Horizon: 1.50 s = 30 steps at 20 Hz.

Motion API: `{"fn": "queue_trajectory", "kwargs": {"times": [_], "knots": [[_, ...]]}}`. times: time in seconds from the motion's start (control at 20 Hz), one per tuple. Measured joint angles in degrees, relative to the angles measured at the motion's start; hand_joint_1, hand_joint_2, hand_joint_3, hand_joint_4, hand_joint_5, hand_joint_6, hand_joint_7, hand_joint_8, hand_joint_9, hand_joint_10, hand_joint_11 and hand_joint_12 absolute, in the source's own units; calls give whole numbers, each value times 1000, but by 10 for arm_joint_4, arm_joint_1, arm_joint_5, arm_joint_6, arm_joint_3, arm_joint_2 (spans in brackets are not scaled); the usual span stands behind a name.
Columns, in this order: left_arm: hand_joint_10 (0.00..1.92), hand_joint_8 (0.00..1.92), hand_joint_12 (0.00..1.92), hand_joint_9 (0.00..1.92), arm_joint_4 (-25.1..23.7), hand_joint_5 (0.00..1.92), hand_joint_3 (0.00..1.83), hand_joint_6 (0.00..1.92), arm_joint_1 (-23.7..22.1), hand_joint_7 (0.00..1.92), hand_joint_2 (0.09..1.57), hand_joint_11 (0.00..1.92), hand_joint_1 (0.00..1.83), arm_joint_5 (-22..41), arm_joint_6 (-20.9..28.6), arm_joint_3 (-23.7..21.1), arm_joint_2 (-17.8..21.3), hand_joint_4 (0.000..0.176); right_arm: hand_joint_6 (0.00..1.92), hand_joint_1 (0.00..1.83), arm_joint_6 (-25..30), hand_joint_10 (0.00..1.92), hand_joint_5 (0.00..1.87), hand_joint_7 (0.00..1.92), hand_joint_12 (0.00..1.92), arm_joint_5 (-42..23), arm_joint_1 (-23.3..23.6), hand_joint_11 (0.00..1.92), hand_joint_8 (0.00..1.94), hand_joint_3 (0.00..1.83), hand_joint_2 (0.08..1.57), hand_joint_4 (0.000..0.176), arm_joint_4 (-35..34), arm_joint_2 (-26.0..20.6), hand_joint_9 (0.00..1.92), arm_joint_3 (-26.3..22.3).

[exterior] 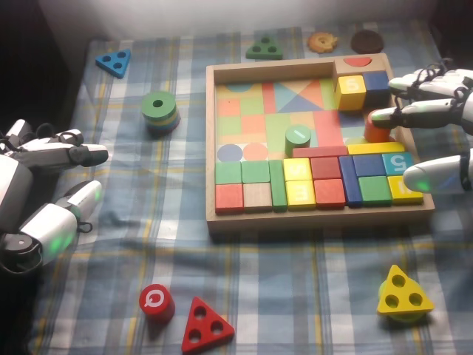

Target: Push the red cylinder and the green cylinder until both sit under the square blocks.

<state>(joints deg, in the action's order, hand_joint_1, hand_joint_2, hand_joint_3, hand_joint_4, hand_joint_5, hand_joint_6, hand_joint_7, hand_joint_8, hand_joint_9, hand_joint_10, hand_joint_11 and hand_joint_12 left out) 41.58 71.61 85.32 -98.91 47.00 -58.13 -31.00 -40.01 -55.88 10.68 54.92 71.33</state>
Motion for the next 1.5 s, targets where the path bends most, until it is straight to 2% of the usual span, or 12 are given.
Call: {"fn": "queue_trajectory", "kwargs": {"times": [0.05,0.1,0.15,0.55,0.85,1.15,1.2,1.25,1.3,1.35,1.4,1.5], "knots": [[5,2,0,460,0,877,0,3,0,543,1312,0,857,0,0,0,0,1,11,0,-6,0,342,0,0,0,-1,0,0,0,949,155,-3,-2,0,-3],[8,4,0,468,0,882,0,4,0,549,1306,0,872,0,0,0,0,0,13,0,-9,0,352,0,0,0,-2,0,0,0,944,154,-6,-4,0,-5],[3,0,0,457,0,876,0,1,0,542,1313,0,850,0,0,0,0,0,2,0,-10,0,330,0,0,-3,-6,0,0,0,933,175,-9,-4,0,-5],[4,1,0,450,4,883,1,1,0,536,1318,0,855,-1,0,0,0,0,8,0,-21,0,352,0,0,0,-19,0,0,4,969,176,-16,-33,0,-26],[0,0,0,429,4,872,0,0,0,524,1318,0,831,-3,0,0,0,0,1,0,-29,0,329,0,0,-5,-19,0,0,7,989,176,-33,-34,0,-26],[7,6,0,443,9,895,0,8,0,541,1309,0,861,-5,0,0,0,0,10,0,-32,0,357,0,0,-40,-21,0,0,1,981,176,-36,-59,0,-54],[5,4,0,439,9,900,0,9,0,541,1310,0,869,-5,0,0,0,0,13,0,-32,0,371,0,0,-56,-21,0,0,0,965,150,-36,-68,0,-59],[6,4,0,443,9,904,0,10,0,541,1310,0,867,-5,0,0,0,0,13,0,-33,0,375,0,0,-63,-21,0,0,0,959,144,-37,-71,0,-60],[6,3,0,444,9,907,0,10,0,540,1313,0,868,-5,0,0,0,0,14,0,-33,0,383,0,0,-70,-20,0,0,0,941,152,-38,-72,0,-61],[6,3,0,444,9,907,0,10,0,540,1313,0,868,-5,0,0,0,0,14,0,-33,0,383,0,0,-72,-20,0,0,0,941,152,-35,-72,0,-61],[8,6,0,448,9,914,0,12,0,548,1309,0,867,-5,0,0,0,0,16,0,-33,0,394,0,0,-72,-15,0,0,0,958,127,-26,-67,0,-61],[8,3,0,450,8,908,0,6,0,548,1306,0,878,-5,0,0,0,0,1,0,-33,0,355,0,0,-74,4,0,0,3,972,162,-7,-37,0,-47]]}}
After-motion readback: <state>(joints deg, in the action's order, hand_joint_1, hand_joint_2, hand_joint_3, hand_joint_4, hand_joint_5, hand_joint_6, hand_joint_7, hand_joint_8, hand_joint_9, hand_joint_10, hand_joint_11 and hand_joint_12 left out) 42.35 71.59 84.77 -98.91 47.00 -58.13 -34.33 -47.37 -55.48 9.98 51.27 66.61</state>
